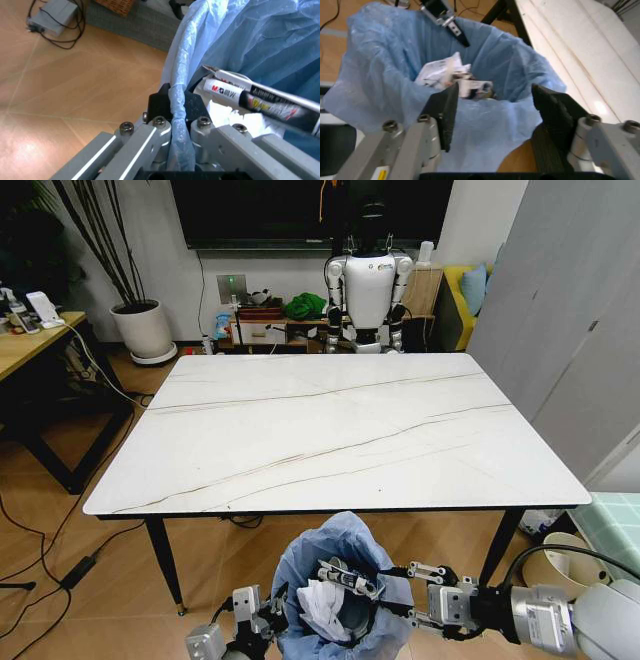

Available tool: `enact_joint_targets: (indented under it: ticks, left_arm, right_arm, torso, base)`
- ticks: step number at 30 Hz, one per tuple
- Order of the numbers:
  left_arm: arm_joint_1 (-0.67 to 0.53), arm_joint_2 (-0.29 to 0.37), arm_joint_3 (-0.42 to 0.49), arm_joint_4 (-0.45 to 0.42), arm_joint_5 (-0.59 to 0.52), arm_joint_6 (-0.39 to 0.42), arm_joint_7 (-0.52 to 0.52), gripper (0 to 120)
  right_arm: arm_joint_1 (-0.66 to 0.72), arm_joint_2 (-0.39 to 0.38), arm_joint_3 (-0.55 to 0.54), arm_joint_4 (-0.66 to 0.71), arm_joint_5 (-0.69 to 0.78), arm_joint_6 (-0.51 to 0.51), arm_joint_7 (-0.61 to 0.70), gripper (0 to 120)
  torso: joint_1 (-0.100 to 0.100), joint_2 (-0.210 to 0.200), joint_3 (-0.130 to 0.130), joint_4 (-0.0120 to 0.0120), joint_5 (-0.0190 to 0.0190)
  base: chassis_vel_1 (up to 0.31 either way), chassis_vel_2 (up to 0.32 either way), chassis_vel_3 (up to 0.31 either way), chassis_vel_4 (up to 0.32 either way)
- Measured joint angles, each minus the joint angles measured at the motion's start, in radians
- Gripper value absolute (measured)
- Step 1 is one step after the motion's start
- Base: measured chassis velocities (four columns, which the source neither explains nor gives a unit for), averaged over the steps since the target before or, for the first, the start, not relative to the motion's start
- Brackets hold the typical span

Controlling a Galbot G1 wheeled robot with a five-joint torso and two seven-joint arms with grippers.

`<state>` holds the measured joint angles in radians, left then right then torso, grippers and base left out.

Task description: Pick up the trash bin and place the trash from the table into it.

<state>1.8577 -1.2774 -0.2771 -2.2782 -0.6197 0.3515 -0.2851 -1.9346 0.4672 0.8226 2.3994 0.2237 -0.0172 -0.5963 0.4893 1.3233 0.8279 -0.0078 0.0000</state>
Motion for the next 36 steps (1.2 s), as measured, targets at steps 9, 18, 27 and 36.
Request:
enact_joint_targets:
  ticks: [9, 18, 27, 36]
  left_arm:
    - [0.046, 0.020, -0.081, -0.025, -0.002, -0.015, 0.011, 0]
    - [0.065, 0.028, -0.162, -0.038, -0.023, -0.022, 0.020, 0]
    - [0.079, 0.027, -0.212, -0.046, -0.024, -0.029, 0.028, 0]
    - [0.092, 0.031, -0.255, -0.051, -0.043, -0.042, 0.031, 0]
  right_arm:
    - [0.128, 0.058, 0.042, -0.081, 0.290, 0.105, 0.068, 95]
    - [0.225, 0.201, 0.159, -0.244, 0.494, 0.133, 0.025, 100]
    - [0.227, 0.383, 0.245, -0.427, 0.557, 0.165, -0.013, 100]
    - [0.222, 0.545, 0.255, -0.566, 0.493, 0.242, 0.047, 100]
  torso:
    - [0.000, 0.000, 0.000, 0.0001, 0.0000]
    - [0.000, 0.000, 0.000, 0.0002, -0.0001]
    - [0.000, 0.000, 0.000, -0.0001, 0.0002]
    - [0.000, 0.000, 0.000, 0.0000, 0.0000]
  base:
    - [0.000, 0.000, 0.000, 0.000]
    - [0.000, 0.000, 0.000, 0.000]
    - [0.000, 0.000, 0.000, 0.000]
    - [0.000, 0.000, 0.000, 0.000]
